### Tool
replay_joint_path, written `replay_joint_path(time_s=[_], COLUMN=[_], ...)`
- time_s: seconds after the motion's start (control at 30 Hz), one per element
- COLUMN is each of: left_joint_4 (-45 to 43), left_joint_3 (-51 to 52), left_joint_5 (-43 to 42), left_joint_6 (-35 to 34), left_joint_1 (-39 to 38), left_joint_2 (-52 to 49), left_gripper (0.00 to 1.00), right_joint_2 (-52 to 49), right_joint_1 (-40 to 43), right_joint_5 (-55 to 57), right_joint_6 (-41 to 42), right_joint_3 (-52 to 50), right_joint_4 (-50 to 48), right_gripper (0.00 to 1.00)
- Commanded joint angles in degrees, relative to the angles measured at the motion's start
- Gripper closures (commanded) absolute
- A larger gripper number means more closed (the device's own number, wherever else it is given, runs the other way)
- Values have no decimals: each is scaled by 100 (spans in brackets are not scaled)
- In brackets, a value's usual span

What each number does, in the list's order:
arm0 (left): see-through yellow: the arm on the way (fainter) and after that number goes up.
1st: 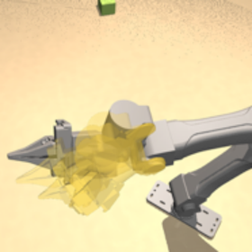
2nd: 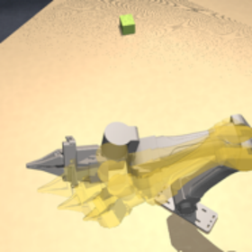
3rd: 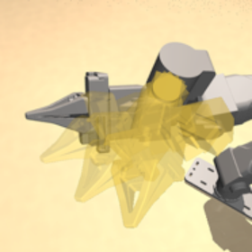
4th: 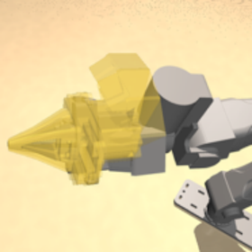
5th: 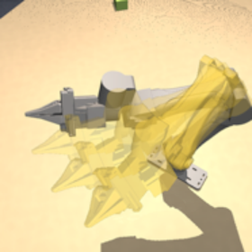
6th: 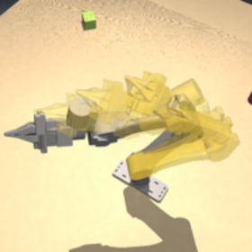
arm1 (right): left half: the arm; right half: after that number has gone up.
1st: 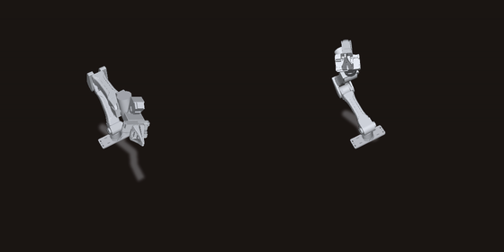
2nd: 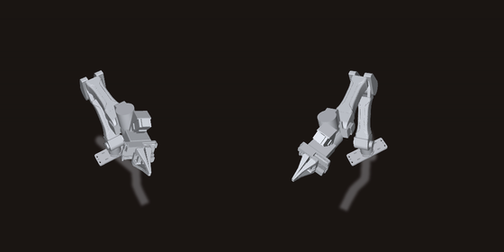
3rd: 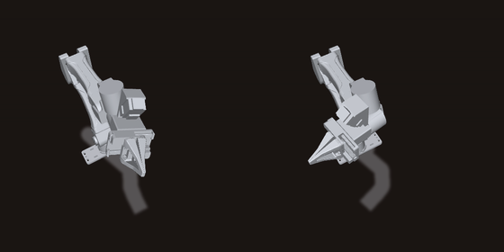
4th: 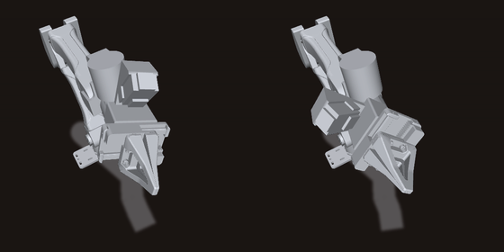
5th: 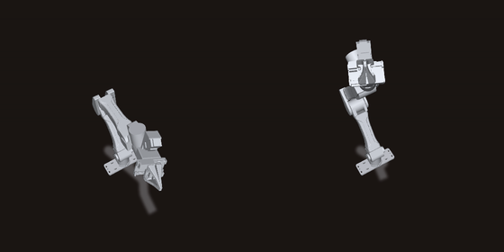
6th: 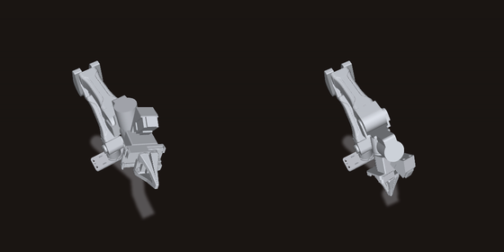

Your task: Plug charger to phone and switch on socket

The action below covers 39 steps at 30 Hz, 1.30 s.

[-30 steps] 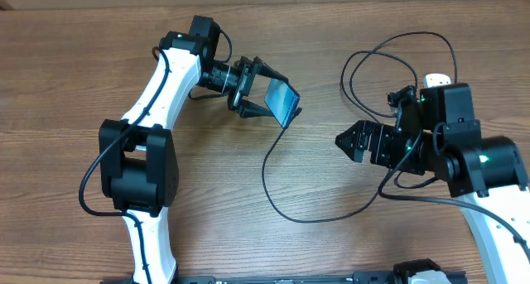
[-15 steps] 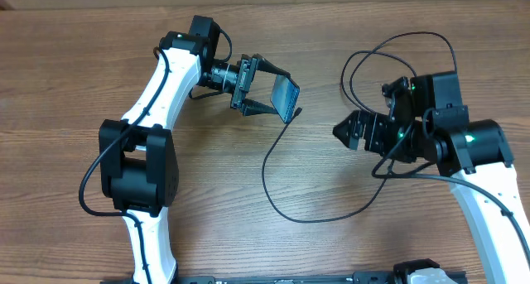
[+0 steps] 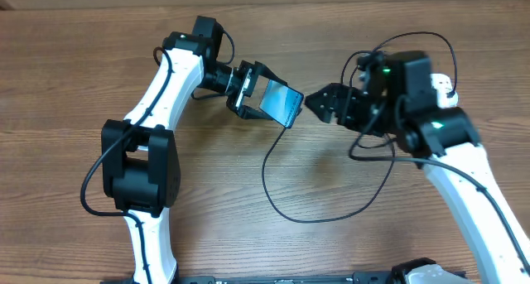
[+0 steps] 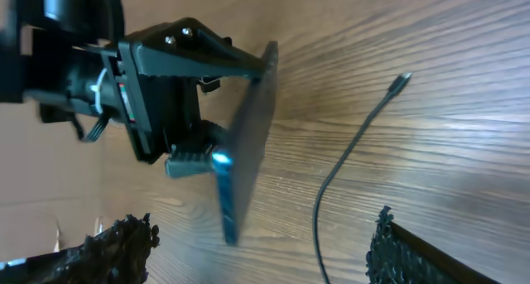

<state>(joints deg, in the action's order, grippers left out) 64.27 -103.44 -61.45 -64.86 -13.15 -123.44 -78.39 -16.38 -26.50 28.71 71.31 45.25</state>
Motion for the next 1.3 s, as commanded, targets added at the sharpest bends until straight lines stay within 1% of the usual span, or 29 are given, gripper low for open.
replay_joint_path(time_s=[0.0,0.1,0.17,0.3,0.37,0.4,0.53,0.57,0.63,0.8,0.93,1.03,1.27], left_joint_4=[-2,0,0,7,7,4,-2,-2,-2,-4,-4,-4,-4], left_joint_3=[-173,-173,-173,-173,-173,-173,-173,-173,-173,-173,-173,-173,-173], left_joint_5=[627,678,656,614,588,551,326,293,289,92,66,11,9], left_joint_6=[-313,-313,-313,-315,-348,-356,-356,-358,-358,-356,-356,-354,-354], left_joint_1=[-105,-131,-151,-157,-157,-157,-155,-155,-155,-155,-155,-155,-155], left_joint_2=[22,22,22,22,22,22,22,22,22,22,22,22,22], left_gripper=[37,37,37,37,37,36,35,35,35,35,35,34,28], right_joint_2=[-433,-758,-977,-1325,-1440,-1513,-1613,-1613,-1615,-1615,-1615,-1615,-1613], right_joint_1=[-369,-592,-717,-883,-940,-966,-977,-977,-977,-981,-981,-981,-979], right_joint_5=[326,474,706,761,761,767,798,861,896,1102,1080,1080,809], right_joint_6=[546,861,1080,1228,1228,1246,1248,1300,1329,1331,1331,1331,1335], right_joint_3=[149,149,149,149,149,149,149,149,146,146,146,146,146], right_joint_4=[-236,-481,-616,-885,-1008,-1064,-1158,-1176,-1198,-1228,-1248,-1248,-1558], right_gripper=[14,17,17,19,25,30,44,51,60,73,76,76,77])
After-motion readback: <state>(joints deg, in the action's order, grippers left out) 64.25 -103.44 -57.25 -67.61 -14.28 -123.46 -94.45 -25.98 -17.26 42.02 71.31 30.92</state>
